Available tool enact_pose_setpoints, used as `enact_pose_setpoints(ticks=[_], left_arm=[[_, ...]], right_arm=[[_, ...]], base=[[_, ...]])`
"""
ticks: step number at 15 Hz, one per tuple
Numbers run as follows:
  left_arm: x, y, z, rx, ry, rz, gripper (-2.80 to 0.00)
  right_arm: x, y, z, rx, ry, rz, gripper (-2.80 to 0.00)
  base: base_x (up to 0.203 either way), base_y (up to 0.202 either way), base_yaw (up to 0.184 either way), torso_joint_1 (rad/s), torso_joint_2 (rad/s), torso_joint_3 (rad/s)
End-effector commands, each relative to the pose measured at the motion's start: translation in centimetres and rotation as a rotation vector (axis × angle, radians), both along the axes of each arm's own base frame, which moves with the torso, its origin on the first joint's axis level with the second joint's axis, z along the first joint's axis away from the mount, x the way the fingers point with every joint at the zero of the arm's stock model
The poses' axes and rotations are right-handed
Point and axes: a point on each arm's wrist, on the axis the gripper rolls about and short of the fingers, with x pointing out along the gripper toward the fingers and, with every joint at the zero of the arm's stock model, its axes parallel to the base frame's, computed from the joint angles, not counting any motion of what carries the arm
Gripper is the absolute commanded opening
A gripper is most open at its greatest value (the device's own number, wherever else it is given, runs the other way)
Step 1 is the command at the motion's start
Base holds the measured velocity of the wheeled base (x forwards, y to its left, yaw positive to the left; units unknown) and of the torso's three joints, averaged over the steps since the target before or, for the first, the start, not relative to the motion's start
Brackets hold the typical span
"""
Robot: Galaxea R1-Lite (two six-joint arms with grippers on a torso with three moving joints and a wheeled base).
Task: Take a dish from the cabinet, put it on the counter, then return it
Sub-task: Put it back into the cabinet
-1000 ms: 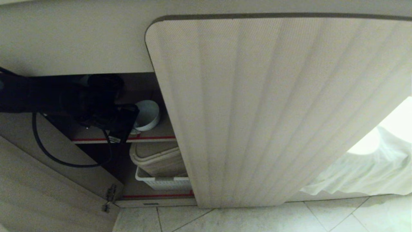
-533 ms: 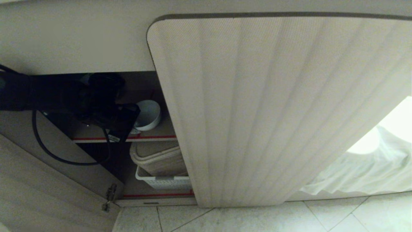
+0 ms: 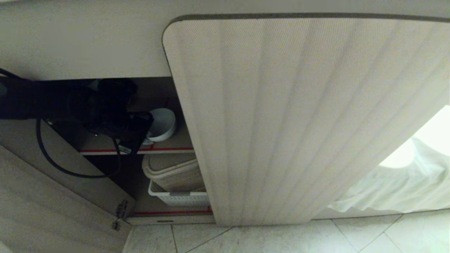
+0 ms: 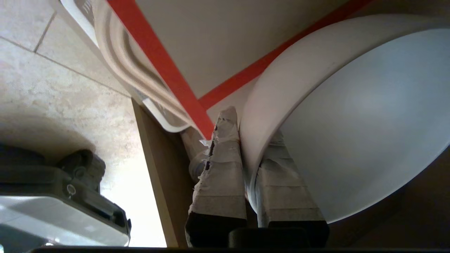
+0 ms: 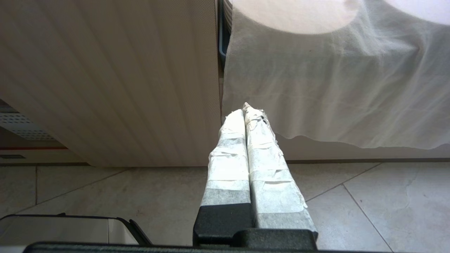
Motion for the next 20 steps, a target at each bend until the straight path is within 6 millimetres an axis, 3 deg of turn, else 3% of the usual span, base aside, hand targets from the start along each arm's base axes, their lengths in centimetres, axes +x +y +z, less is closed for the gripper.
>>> enact_pose_setpoints(ticks=[1, 7, 14, 20], left_arm=[[-0.2, 0.0, 0.5, -0.006, -0.013, 0.006, -2.80], [-1.3, 0.1, 0.4, 0.000, 0.073, 0.007, -2.80], [-0.2, -0.1, -1.9, 0.020, 0.132, 0.020, -2.80], [-1.1, -1.1, -1.7, 0.033, 0.138, 0.061, -2.80]], right_arm=[[0.0, 0.0, 0.0, 0.000, 0.000, 0.000, -2.80], [0.0, 0.0, 0.0, 0.000, 0.000, 0.000, -2.80], [0.0, 0.0, 0.0, 0.000, 0.000, 0.000, -2.80], [0.0, 0.0, 0.0, 0.000, 0.000, 0.000, -2.80]], base=[[0.000, 0.000, 0.000, 0.000, 0.00, 0.000], [0.000, 0.000, 0.000, 0.000, 0.00, 0.000], [0.000, 0.000, 0.000, 0.000, 0.00, 0.000], [0.000, 0.000, 0.000, 0.000, 0.00, 0.000]])
